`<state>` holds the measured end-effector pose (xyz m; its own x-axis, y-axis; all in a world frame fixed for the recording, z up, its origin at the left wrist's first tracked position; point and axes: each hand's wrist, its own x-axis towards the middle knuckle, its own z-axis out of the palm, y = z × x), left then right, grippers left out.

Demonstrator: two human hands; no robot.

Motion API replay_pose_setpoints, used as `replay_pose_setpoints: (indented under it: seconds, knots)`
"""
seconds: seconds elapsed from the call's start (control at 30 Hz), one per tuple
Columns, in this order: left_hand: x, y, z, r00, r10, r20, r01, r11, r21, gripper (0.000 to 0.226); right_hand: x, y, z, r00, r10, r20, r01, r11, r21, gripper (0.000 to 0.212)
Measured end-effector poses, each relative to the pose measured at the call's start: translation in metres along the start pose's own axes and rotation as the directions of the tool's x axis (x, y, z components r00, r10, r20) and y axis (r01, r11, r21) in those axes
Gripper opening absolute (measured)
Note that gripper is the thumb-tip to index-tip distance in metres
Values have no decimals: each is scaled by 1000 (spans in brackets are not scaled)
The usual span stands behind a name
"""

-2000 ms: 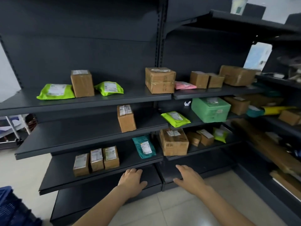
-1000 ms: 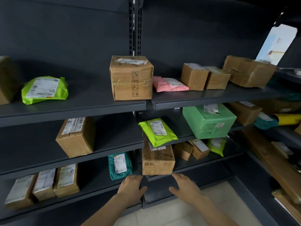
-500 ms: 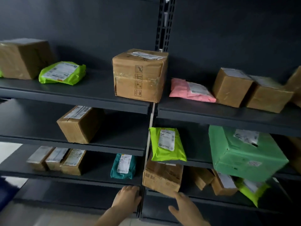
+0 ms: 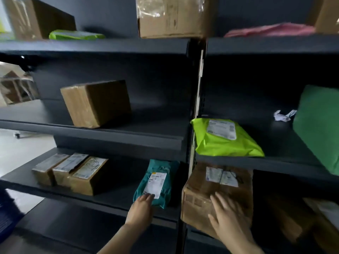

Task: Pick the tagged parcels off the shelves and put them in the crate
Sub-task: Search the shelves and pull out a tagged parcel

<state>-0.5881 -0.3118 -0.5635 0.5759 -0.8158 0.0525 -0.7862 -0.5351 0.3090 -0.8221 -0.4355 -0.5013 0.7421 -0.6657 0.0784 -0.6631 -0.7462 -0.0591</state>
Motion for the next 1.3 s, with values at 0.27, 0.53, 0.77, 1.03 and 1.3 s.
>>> replay_pose_setpoints:
  seconds: [0.27, 0.53, 0.77, 1.03, 1.3]
  knots:
    - [50, -49, 46, 997, -55, -62, 64, 985, 161, 53, 2, -8, 40, 943, -3, -334, -31, 995, -97, 75]
    - [76, -70, 62, 987, 135, 87, -142, 987, 80, 61, 12, -11, 59, 877, 54, -478, -145, 977, -154, 80]
    - [75, -66, 71, 984, 171, -44, -158, 965, 210, 44, 13, -7, 68, 837, 26, -547, -143, 974, -173, 70]
    - [53, -123, 60, 979, 186, -88, -161, 958, 239, 41, 7, -3, 77, 786, -22, -618, -104, 980, -167, 66]
    - [44, -115, 51, 987, 107, -120, -69, 957, 282, 47, -1, -3, 78, 775, -38, -631, -82, 984, -160, 65]
